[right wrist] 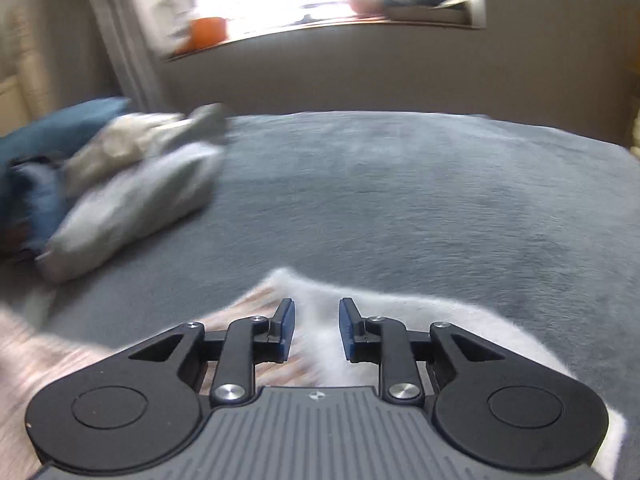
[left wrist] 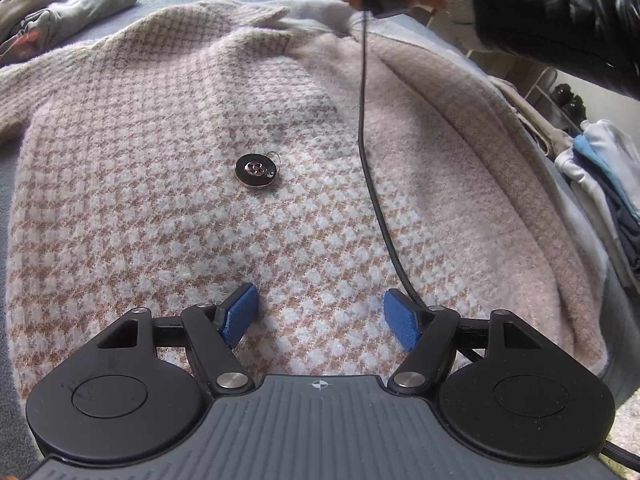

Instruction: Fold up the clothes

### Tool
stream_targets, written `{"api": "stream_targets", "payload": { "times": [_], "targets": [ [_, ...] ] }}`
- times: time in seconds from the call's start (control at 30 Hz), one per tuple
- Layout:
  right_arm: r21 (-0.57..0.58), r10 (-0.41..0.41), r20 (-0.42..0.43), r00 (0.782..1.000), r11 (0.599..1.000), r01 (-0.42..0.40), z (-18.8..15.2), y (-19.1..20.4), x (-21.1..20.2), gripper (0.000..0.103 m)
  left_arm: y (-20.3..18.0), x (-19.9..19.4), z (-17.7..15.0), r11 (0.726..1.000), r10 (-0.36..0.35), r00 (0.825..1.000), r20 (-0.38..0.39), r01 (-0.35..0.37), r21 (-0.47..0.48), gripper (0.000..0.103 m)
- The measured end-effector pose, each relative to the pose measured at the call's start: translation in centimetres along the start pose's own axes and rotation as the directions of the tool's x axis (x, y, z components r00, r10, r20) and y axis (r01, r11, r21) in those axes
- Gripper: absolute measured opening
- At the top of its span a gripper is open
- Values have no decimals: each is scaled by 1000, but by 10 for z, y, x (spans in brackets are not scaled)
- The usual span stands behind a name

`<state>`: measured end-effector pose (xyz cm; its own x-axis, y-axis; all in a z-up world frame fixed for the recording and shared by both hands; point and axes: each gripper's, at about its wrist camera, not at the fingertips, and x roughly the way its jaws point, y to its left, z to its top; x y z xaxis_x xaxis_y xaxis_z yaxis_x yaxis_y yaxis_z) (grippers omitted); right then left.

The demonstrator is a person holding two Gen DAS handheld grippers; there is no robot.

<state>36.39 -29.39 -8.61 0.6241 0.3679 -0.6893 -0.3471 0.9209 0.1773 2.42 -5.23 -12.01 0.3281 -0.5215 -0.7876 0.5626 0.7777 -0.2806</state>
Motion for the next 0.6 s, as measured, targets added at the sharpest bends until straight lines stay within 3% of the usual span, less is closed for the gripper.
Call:
{"api": "stream_targets", "payload": {
  "times": [0.07,0.17,0.2,0.27,0.3,0.37,0.43,0.47,0.6],
  "targets": [
    [-156,182,-52,982,970,-188,-9,29,-21,25,2,-1,0,1000,-12,1000,1,12,-3,70],
    [-386,334,-200,921,837,-388,-35,80,-38,24,7,-5,1,999,-39,999,3,40,-30,70],
    [-449,346,-251,904,786,-426,-45,96,-39,24,9,-6,1,998,-50,999,4,50,-42,70],
    [-551,270,-327,906,724,-415,-65,113,-29,23,14,-10,1,994,-76,997,8,77,-74,70],
    [-574,218,-343,914,722,-387,-70,110,-24,22,17,-12,1,992,-90,996,10,90,-89,70],
    [-566,145,-352,925,754,-333,-72,88,-21,20,23,-15,2,985,-119,993,11,120,-122,70],
    [-549,79,-363,928,787,-281,-70,65,-20,8,30,-19,2,978,-143,990,14,144,-152,69],
    [-536,55,-368,928,803,-260,-67,57,-25,7,33,-21,3,975,-151,988,16,151,-163,69],
    [-568,3,-353,935,794,-217,-65,58,-43,9,40,-29,6,968,-169,985,39,173,-180,69]
  ]
}}
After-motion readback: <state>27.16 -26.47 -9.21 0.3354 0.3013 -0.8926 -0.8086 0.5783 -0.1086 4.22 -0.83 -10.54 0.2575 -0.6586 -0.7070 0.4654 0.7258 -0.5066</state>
